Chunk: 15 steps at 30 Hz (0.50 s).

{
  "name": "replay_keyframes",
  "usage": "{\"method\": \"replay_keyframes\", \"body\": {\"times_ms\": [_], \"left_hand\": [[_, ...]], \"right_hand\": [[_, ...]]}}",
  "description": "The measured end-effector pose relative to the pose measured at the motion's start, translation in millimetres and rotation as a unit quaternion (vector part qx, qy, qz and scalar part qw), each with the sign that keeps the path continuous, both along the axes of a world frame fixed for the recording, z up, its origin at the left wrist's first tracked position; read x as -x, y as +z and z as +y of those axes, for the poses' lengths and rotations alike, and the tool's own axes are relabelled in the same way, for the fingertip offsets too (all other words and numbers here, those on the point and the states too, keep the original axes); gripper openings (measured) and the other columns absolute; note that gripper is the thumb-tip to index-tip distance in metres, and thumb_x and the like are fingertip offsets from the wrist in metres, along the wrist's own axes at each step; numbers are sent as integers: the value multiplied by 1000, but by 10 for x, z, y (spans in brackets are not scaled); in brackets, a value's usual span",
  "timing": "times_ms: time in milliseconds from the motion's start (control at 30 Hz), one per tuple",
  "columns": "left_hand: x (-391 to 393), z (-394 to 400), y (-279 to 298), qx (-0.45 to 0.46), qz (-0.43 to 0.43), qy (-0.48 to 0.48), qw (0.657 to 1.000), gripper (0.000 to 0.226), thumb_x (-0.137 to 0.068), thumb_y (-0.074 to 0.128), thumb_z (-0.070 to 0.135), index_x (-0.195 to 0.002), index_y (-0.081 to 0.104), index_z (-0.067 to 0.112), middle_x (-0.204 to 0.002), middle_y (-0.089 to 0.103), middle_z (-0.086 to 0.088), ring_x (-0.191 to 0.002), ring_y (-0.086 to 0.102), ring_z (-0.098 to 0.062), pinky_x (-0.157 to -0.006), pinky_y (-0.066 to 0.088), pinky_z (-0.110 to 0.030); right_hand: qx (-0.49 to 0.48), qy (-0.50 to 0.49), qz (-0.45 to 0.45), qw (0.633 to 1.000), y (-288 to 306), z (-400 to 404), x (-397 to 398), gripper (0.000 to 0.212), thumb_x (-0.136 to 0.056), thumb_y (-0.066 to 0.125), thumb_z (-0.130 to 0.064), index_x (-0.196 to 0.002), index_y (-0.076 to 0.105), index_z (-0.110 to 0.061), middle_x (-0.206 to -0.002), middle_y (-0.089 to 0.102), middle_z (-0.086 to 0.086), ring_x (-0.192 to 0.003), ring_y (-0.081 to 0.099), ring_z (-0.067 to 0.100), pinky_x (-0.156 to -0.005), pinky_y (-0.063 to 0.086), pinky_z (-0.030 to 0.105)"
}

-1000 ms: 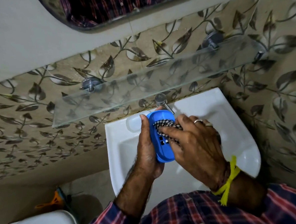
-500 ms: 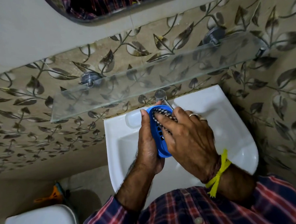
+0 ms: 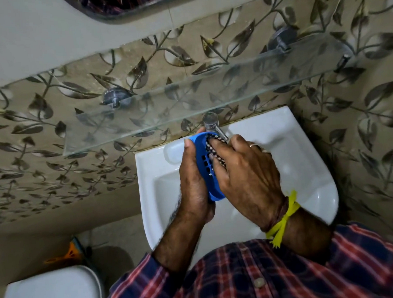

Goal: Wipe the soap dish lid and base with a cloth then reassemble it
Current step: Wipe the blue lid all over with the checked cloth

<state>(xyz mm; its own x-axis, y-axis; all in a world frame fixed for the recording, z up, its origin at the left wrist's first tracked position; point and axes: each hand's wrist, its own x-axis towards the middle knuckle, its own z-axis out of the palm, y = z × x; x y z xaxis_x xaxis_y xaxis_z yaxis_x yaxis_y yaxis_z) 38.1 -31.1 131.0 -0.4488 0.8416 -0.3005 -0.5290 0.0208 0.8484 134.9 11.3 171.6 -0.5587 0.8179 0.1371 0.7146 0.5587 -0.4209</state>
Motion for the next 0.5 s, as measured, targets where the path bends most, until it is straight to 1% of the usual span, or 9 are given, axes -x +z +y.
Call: {"method": "replay_keyframes", "body": {"times_ms": [100, 200, 267, 333, 400, 467, 500], "left_hand": [[35, -20, -11, -5, -14, 4, 1000, 52, -102, 35, 61, -127, 68, 30, -111, 75, -6, -99, 73, -21, -79, 60, -35], [-8, -20, -14, 2, -2, 4, 1000, 54, -100, 38, 62, -130, 66, 27, -112, 74, -6, -100, 72, -23, -79, 60, -35], [-3, -13, 5, 4, 5, 8, 1000, 55, -101, 37, 62, -132, 65, 26, -114, 74, -7, -101, 71, -24, -80, 59, -36], [28, -19, 16, -7, 0, 12, 1000, 53, -101, 36, 62, -130, 66, 29, -112, 74, -7, -98, 72, -23, -79, 60, -36], [34, -33, 2, -9, 2, 11, 1000, 53, -99, 37, 64, -127, 69, 32, -108, 74, -7, -94, 71, -23, -77, 60, -37], [8, -40, -11, -6, 13, 10, 1000, 51, -98, 38, 65, -122, 71, 34, -107, 75, -6, -94, 71, -23, -80, 60, -37], [4, -43, -11, -5, 16, 12, 1000, 52, -98, 38, 65, -123, 71, 33, -109, 75, -6, -96, 71, -23, -81, 60, -37]], "right_hand": [[8, 4, 17, 1000, -19, -1, -70, 37, -93, 57, -32, -130, 62, -28, -106, 62, 7, -90, 63, 32, -75, 54, 43], [24, -28, 38, 999, -35, -22, -76, 36, -94, 56, -33, -128, 62, -27, -103, 63, 7, -90, 64, 33, -74, 54, 43], [26, -15, 49, 998, -28, -24, -40, 36, -95, 56, -33, -131, 61, -25, -104, 63, 7, -90, 64, 33, -74, 55, 43], [26, 6, 47, 999, -29, -24, -62, 35, -95, 56, -33, -129, 62, -27, -104, 62, 5, -90, 64, 32, -74, 56, 43], [34, -1, 40, 999, -43, -35, -110, 34, -94, 55, -34, -127, 62, -30, -103, 63, 3, -90, 65, 31, -75, 56, 44], [41, -17, 45, 998, -40, -44, -102, 35, -95, 54, -35, -128, 62, -29, -104, 63, 4, -92, 65, 31, -77, 56, 44], [42, -14, 50, 998, -33, -43, -80, 36, -96, 53, -35, -130, 61, -28, -105, 63, 5, -93, 65, 31, -77, 56, 44]]}}
